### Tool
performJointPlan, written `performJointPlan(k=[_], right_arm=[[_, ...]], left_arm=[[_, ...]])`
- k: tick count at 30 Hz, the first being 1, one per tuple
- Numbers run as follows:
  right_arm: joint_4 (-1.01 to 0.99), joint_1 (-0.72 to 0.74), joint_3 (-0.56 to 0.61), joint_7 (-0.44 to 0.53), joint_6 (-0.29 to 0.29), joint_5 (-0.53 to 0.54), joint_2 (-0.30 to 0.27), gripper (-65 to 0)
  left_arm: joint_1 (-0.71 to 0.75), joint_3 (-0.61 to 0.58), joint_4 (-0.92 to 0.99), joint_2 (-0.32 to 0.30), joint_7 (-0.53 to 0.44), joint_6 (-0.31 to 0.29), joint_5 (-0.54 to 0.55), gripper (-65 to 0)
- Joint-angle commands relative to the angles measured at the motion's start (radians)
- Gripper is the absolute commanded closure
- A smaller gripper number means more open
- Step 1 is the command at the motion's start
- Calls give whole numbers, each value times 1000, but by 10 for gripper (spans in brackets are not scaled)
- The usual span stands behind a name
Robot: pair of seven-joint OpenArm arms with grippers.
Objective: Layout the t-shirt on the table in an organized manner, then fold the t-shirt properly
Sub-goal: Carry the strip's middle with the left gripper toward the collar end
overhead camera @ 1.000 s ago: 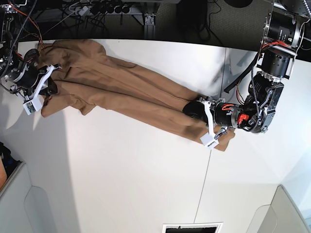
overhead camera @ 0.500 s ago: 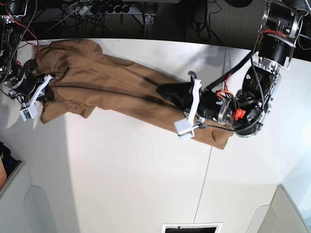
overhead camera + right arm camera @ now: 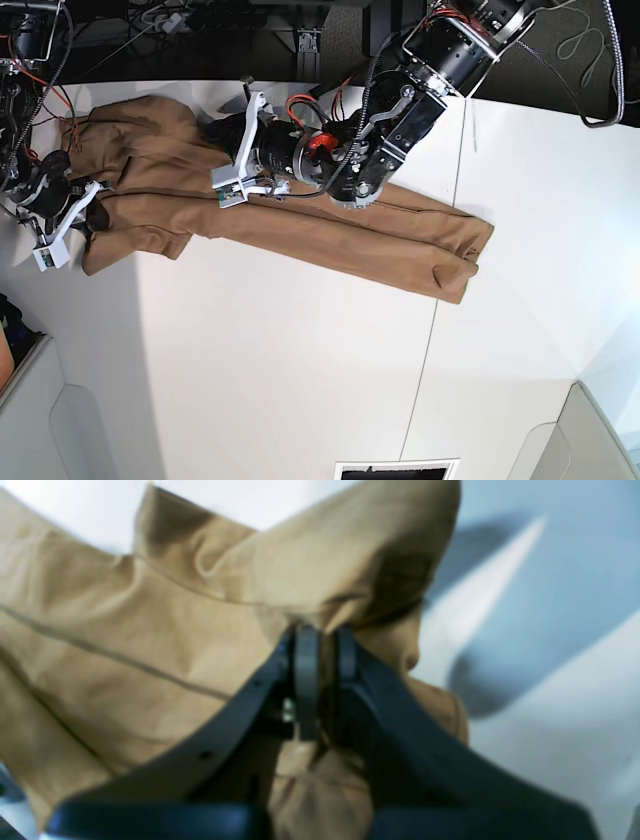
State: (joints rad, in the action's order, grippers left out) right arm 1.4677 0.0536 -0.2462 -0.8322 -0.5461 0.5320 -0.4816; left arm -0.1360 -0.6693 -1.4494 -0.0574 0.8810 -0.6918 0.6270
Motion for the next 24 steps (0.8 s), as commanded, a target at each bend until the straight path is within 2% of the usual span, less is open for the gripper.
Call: performJointPlan(k=[1,6,11,24], right_arm=[[15,18,-7,8,-1,23,-18,0],[15,18,-7,-10,-1,56,-14,0],[30,14,-7,-49,-1,63,-14,0],[258,-201,-35,-63,-3,51,-23,0]], left_arm=[[-16,1,10,23,-45,-6,-2,0],[-17,1,115,72,-134,-6,-84,0],[-43,4,202,112,-155,-6,-135,0],[-116,118,317,113,-174,-6,-139,0]])
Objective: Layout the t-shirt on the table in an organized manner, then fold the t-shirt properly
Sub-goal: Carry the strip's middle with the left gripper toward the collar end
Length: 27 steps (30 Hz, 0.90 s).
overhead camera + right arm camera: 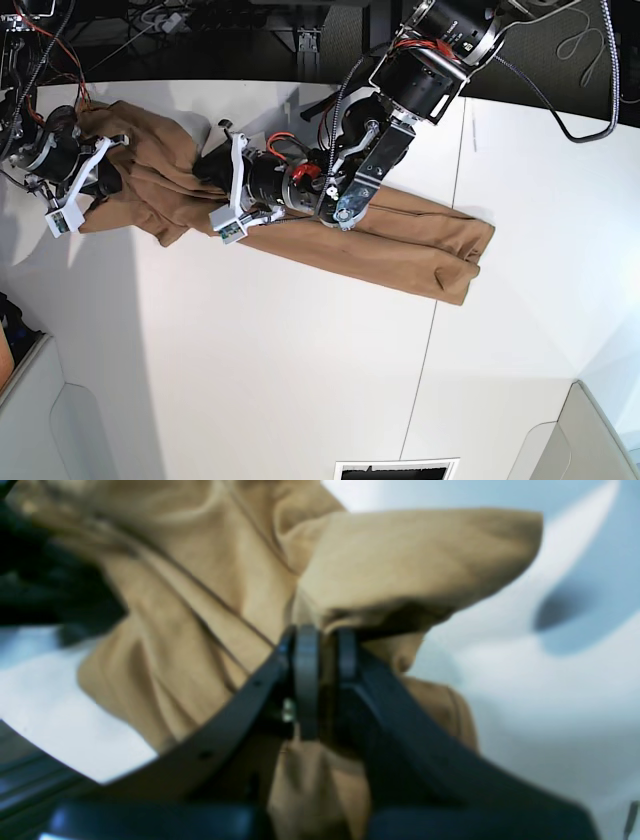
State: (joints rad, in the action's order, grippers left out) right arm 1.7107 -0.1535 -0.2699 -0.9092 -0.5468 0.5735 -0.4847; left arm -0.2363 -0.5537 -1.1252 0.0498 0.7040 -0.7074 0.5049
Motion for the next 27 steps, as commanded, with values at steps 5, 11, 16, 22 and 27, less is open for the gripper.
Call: performJointPlan(k=[5,11,16,22,27], right_arm=[[68,-70,-63,2,-3,2,-19,0],[74,-125,-84,-53,-3,3,-19,0],[97,-124,-94,-48,-3,8,-19,-236],[178,-124,-185,-49,-2,96,-19,-236],[192,-125,-217,-70,-3,171,-14,-146]], left_arm=[[-16,5,14,5,2,9,-17,0],[-19,5,15,6,2,9,-17,0],[-26,5,15,5,3,9,-17,0],[-32,5,16,5,5,9,-35,0],[-38,5,16,5,4,9,-58,0]])
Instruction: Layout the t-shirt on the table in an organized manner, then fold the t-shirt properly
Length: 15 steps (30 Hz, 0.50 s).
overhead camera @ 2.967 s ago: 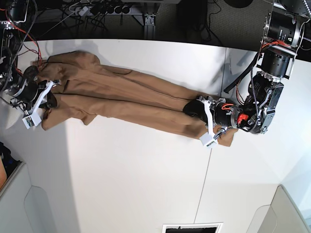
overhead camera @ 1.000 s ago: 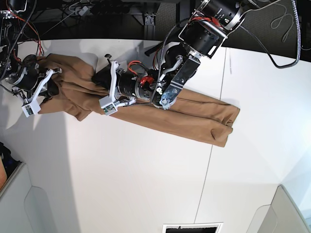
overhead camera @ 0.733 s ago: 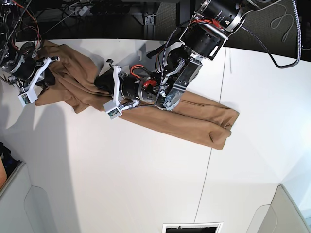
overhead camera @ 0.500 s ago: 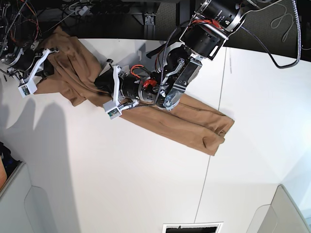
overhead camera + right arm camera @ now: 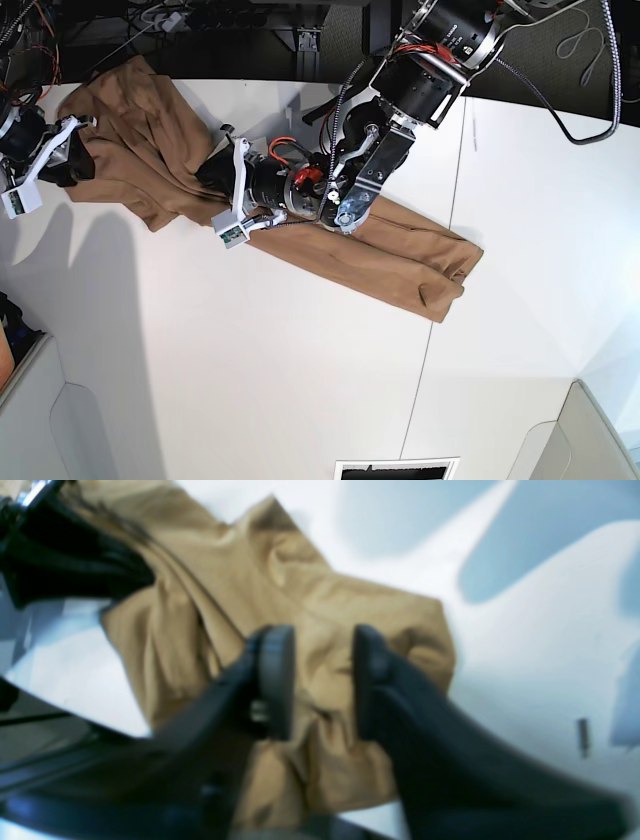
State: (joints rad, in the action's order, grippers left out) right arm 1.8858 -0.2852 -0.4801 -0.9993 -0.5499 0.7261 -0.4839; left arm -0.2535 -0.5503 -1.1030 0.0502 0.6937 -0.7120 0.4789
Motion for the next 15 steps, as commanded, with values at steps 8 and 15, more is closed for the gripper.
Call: performJointPlan(k=[8,15], right_arm=[[-4,-63,109,18,-23,-10,-12,0],[-158,-33,132,136,-23,-132,-15,0]], left_arm=[[-48,1,-1,5,21,14,-21,0],[-77,1,-2,5,120,14,95,0]])
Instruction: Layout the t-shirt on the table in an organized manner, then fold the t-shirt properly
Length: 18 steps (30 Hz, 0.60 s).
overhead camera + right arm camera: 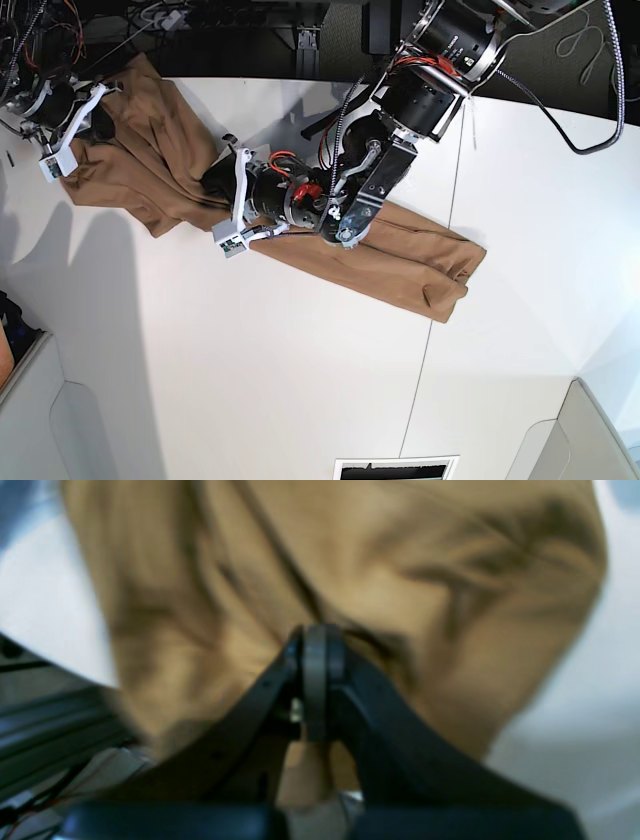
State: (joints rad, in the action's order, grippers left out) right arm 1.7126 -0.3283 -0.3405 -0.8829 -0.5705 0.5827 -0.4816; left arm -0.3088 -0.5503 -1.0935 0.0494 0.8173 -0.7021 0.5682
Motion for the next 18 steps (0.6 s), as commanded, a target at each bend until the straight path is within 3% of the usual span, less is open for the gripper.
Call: performJointPlan(k=[1,7,18], right_arm=[[-12,29,-8,19,-2,7,-17,0],[-162,160,-8,19,-2,1,-17,0],[-265,350,-8,19,-1,1,-23,0]], left_arm=[[-27,1,-13,6,18,4,32,0],[-35,3,-56,6,142,4,237,0],[-35,3,-117,3,176,4,243,0]])
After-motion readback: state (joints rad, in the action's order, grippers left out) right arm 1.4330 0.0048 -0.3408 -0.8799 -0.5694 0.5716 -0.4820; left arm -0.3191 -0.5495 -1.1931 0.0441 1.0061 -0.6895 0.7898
